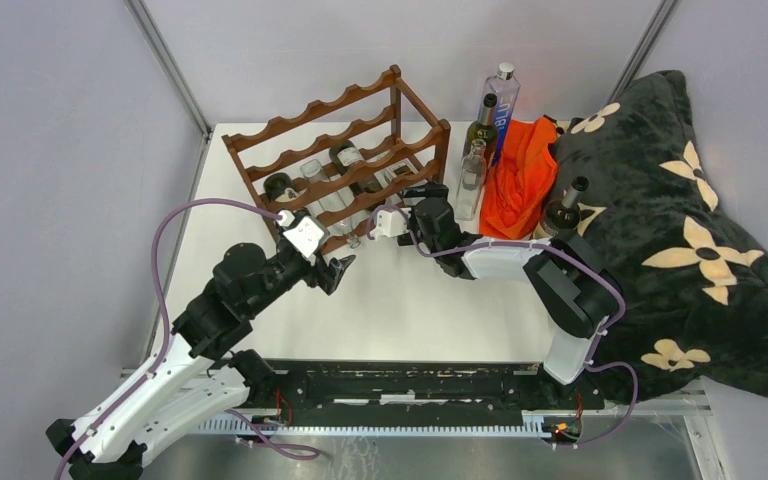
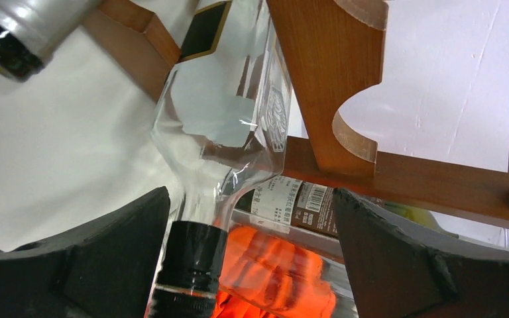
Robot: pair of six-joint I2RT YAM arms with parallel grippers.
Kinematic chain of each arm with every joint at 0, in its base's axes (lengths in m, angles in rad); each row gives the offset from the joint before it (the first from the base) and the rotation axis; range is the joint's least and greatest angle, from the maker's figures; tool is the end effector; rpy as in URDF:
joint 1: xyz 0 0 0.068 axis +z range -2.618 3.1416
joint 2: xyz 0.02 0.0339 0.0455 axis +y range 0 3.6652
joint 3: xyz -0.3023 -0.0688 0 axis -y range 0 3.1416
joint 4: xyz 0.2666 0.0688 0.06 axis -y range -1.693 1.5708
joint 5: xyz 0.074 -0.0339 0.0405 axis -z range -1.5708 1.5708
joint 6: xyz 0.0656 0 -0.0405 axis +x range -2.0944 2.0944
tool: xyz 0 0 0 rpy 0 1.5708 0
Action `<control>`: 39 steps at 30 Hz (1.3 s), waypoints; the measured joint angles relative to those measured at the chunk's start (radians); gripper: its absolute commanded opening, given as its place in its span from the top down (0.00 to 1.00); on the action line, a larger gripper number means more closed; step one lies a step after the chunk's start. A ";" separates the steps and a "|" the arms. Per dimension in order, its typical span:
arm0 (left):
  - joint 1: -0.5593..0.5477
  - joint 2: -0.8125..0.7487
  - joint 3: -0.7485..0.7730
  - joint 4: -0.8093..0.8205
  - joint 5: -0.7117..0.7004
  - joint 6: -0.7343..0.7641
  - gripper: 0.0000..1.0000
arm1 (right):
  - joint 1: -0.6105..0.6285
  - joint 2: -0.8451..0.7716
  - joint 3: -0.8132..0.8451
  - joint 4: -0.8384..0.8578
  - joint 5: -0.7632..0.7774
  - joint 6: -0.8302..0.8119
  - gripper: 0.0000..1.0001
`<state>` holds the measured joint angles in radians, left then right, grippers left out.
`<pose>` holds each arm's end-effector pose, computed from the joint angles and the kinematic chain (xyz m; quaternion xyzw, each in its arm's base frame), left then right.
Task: Put the wine bottle on the wine rack
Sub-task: Place the wine bottle in the wine rack.
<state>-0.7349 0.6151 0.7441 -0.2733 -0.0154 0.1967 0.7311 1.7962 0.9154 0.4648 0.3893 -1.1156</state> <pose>0.1253 -0.1118 0.3617 0.3351 0.6779 -0.1683 0.6323 0.3343 0.2664 0.1863 -0.5920 0.5800 -0.2614 0.4947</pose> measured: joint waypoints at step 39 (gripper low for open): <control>0.007 -0.001 -0.005 0.001 0.026 0.000 0.00 | -0.039 -0.441 0.071 -0.735 -0.428 0.273 0.02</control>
<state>-0.7277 0.6144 0.7391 -0.2726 0.0101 0.1963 0.6922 1.3552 0.9859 -0.2703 -0.0387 -0.8425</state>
